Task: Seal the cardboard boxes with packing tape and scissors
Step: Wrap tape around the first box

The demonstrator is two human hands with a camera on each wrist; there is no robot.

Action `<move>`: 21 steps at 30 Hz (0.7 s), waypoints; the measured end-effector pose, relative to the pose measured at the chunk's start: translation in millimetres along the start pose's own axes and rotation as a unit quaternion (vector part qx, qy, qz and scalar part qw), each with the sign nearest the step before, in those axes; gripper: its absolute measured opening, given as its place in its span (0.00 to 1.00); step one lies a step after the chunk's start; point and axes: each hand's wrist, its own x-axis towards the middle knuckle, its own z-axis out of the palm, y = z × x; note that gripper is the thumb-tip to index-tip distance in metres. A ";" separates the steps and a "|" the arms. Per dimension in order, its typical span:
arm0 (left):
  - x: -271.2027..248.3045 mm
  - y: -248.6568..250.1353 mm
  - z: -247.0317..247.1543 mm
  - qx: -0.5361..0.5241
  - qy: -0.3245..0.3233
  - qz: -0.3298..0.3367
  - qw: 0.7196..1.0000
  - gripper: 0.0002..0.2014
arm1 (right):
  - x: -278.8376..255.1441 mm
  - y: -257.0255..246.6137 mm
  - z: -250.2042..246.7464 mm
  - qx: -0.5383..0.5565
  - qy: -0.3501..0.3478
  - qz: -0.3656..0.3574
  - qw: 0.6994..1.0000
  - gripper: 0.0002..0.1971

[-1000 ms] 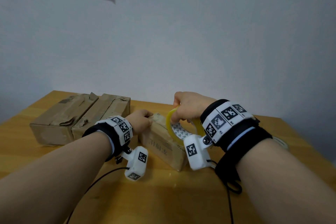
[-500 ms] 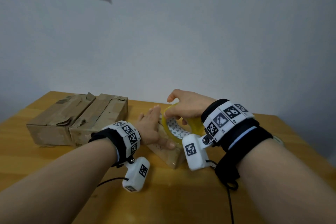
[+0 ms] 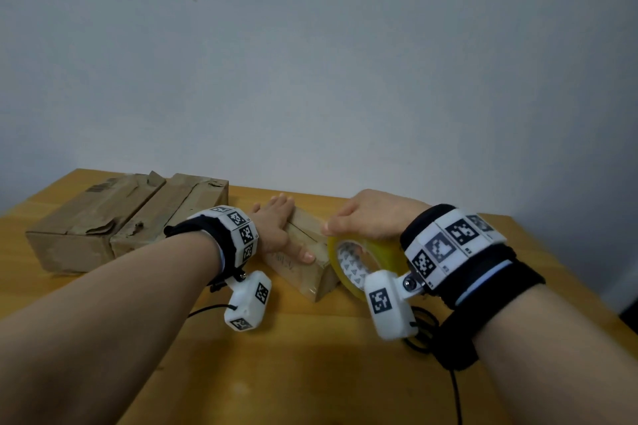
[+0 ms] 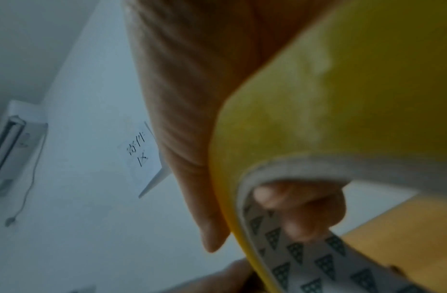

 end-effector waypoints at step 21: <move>2.4 8.5 -2.2 0.144 -0.046 -0.002 0.989 0.53 | 4.3 41.9 48.0 0.032 -0.011 0.008 0.999 0.20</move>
